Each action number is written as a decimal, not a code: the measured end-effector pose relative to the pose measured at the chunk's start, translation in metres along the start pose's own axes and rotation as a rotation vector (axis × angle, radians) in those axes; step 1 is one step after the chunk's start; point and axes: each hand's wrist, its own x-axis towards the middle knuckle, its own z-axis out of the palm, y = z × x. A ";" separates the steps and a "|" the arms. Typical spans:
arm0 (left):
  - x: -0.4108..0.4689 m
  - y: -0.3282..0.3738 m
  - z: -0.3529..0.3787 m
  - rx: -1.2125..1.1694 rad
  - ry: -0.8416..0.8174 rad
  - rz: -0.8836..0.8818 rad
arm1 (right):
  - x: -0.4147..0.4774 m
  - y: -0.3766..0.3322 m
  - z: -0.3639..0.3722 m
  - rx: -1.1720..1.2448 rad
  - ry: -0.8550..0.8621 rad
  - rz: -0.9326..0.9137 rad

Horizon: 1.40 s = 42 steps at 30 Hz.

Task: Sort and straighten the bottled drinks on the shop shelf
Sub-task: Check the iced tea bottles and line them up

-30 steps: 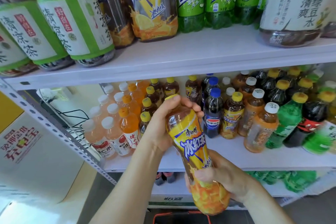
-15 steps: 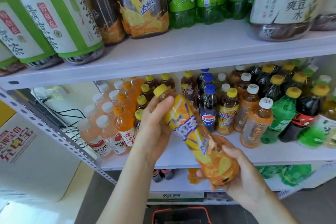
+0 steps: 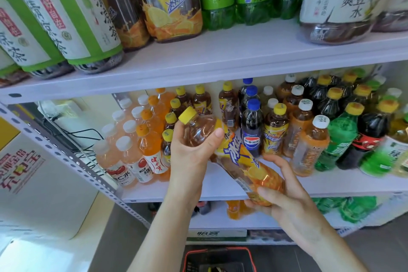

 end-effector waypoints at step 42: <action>0.005 0.011 -0.001 -0.260 -0.252 -0.176 | -0.002 -0.010 -0.017 0.247 -0.243 0.420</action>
